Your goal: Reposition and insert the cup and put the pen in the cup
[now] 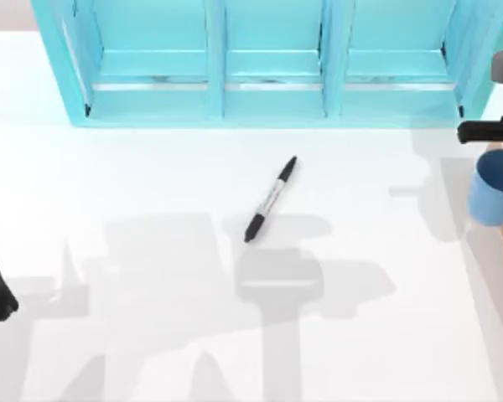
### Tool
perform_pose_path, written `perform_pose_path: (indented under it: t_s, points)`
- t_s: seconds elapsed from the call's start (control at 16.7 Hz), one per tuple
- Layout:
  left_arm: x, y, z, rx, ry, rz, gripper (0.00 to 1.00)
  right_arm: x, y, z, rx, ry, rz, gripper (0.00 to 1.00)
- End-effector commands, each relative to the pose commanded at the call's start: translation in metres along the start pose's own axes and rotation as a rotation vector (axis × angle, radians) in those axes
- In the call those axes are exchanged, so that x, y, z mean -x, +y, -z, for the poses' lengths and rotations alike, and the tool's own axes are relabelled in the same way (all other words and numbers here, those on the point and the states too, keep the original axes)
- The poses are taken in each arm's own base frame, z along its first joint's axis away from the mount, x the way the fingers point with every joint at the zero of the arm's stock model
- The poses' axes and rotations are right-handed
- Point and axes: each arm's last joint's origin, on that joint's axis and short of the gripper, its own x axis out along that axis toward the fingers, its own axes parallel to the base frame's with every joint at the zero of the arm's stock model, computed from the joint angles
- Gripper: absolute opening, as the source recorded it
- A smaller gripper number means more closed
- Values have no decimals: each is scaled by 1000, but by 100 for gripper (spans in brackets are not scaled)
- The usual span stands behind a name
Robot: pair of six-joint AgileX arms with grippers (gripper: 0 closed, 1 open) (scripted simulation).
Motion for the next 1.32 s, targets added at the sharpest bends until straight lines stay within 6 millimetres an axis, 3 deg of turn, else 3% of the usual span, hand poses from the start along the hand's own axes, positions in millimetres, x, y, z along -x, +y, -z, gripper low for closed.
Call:
perform_pose_path:
  t_s: [0.24,0.36,0.66,1.08,1.26,1.32]
  points:
    - [0,0,0,0,0,0,100,-40,44,6,-14,-35,-29,0]
    - [0,0,0,0,0,0,100,-50,55,10,-16,-31,-34,0]
    - [0,0,0,0,0,0,100,-52,54,10,-23,-29,-36,0]
    - [0,0,0,0,0,0,100,-95,63,10,-16,-32,-35,0]
    - [0,0,0,0,0,0,100,-96,63,10,-16,-31,-35,0]
    - [0,0,0,0,0,0,100,-96,63,10,-16,-31,-35,8]
